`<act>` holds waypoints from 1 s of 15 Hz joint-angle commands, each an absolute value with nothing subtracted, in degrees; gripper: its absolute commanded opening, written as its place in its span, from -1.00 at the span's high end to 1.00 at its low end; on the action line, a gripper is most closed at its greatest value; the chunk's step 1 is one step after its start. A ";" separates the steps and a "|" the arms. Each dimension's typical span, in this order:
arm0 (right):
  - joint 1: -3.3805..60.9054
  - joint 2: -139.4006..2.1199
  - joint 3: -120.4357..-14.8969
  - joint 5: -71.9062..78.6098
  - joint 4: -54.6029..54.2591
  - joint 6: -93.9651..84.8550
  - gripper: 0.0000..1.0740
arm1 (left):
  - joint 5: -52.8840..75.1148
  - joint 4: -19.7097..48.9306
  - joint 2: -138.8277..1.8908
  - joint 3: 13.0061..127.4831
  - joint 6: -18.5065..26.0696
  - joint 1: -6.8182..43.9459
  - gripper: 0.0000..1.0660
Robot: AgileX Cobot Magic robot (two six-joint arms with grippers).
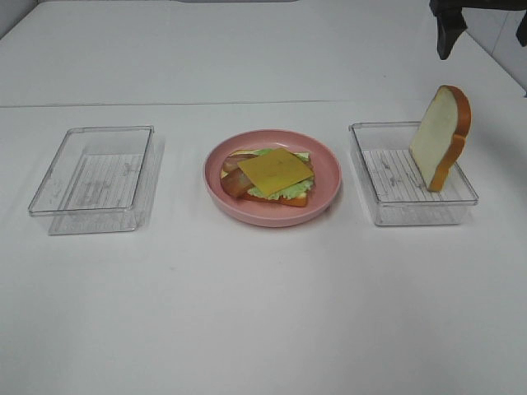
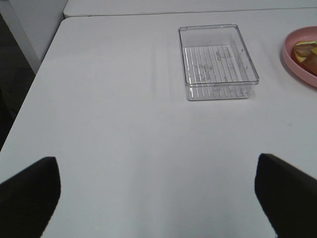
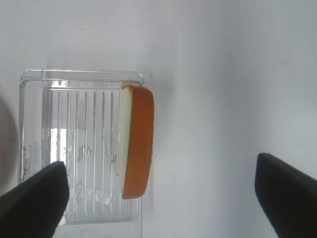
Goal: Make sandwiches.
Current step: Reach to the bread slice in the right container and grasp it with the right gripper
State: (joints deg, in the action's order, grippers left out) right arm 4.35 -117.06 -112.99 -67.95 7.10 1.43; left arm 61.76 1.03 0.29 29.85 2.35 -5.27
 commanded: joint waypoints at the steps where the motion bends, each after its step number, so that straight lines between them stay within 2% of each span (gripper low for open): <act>1: 1.55 -119.29 -112.76 -66.98 2.69 -0.86 -0.84 | 61.48 1.26 1.26 29.74 2.23 -5.39 -0.87; 8: 0.97 -127.88 -112.76 -65.37 -2.58 -3.32 -0.84 | 61.48 1.26 1.26 29.74 2.23 -5.39 -0.87; 10: 0.97 -130.41 -112.76 -65.32 -3.09 -3.21 -0.78 | 61.48 1.26 1.26 29.74 2.23 -5.39 -0.87; 11: 0.97 -130.81 -112.76 -65.32 -3.61 -3.21 -0.68 | 61.48 1.26 1.26 29.74 2.23 -5.39 -0.87; 12: 1.03 -130.98 -112.76 -65.32 -3.61 -3.21 -0.47 | 61.48 1.26 1.26 29.74 2.23 -5.39 -0.87; 13: 1.03 -130.98 -112.76 -65.32 -3.61 -2.92 0.04 | 61.48 1.26 1.26 29.74 2.23 -5.39 -0.87; 14: 1.03 -130.81 -112.76 -65.49 -3.61 -2.81 0.27 | 61.48 1.26 1.26 29.74 2.23 -5.39 -0.87; 15: 1.09 -130.52 -112.76 -65.72 -3.61 -2.86 0.66 | 61.48 1.26 1.26 29.74 2.23 -5.39 -0.87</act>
State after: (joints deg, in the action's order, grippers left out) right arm 1.20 -130.75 -112.99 -65.43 -3.78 -2.46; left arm 61.76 1.03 0.29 29.85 2.35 -5.27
